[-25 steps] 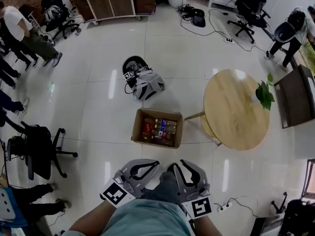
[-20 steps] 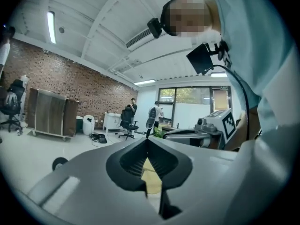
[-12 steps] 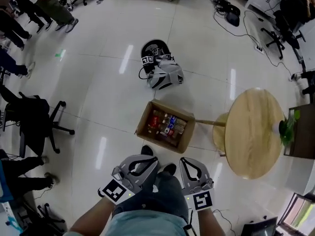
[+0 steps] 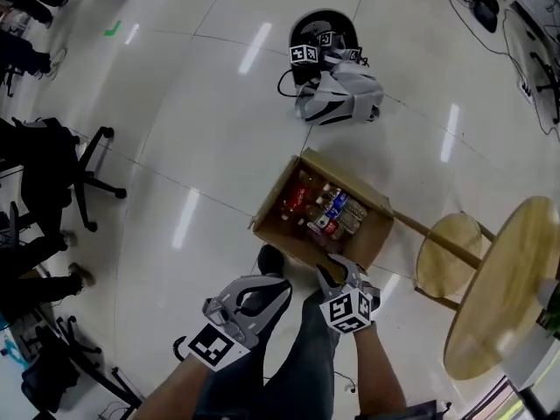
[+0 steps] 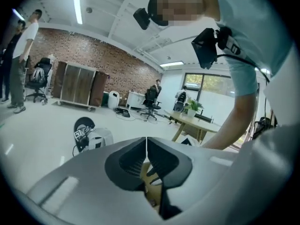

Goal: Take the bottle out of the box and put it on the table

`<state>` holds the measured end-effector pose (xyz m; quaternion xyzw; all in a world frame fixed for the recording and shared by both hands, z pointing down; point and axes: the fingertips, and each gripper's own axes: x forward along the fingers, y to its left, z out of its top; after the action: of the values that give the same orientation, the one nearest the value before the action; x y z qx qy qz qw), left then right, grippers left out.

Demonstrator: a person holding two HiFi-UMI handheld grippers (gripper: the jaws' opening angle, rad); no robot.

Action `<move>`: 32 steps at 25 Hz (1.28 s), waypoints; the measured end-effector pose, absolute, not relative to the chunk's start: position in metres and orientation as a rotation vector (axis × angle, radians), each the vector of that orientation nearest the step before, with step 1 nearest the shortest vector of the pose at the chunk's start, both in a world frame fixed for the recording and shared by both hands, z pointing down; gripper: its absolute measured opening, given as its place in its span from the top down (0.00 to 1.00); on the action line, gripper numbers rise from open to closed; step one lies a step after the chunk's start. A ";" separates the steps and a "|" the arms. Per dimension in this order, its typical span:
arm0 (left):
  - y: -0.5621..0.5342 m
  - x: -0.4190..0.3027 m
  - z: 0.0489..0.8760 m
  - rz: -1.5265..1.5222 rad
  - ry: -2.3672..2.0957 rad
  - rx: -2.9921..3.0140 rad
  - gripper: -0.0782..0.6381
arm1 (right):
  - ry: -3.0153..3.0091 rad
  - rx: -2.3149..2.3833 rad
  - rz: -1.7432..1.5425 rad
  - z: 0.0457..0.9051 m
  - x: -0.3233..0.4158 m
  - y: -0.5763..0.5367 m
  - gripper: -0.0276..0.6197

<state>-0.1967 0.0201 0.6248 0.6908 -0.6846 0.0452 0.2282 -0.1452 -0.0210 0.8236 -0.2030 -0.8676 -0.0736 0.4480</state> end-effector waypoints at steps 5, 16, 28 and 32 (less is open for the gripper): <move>0.018 -0.203 0.730 0.134 -1.889 1.786 0.85 | -1.931 -0.544 -0.210 0.990 -0.139 -0.025 0.75; 0.040 -0.225 0.856 0.141 -1.935 1.621 0.85 | -1.499 -0.603 -0.237 1.236 -0.088 -0.018 0.65; 0.056 -0.237 0.892 0.179 -1.942 1.563 0.85 | -1.368 -0.560 -0.328 1.322 -0.078 -0.003 0.46; 0.056 -0.238 0.891 0.199 -1.935 1.571 0.85 | -1.367 -0.587 -0.308 1.326 -0.080 0.003 0.48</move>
<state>-0.2384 0.0563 0.8906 0.5964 -0.7344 0.0754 0.3151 -0.0799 0.0027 1.3263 -0.2659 -0.6197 -0.1396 0.7251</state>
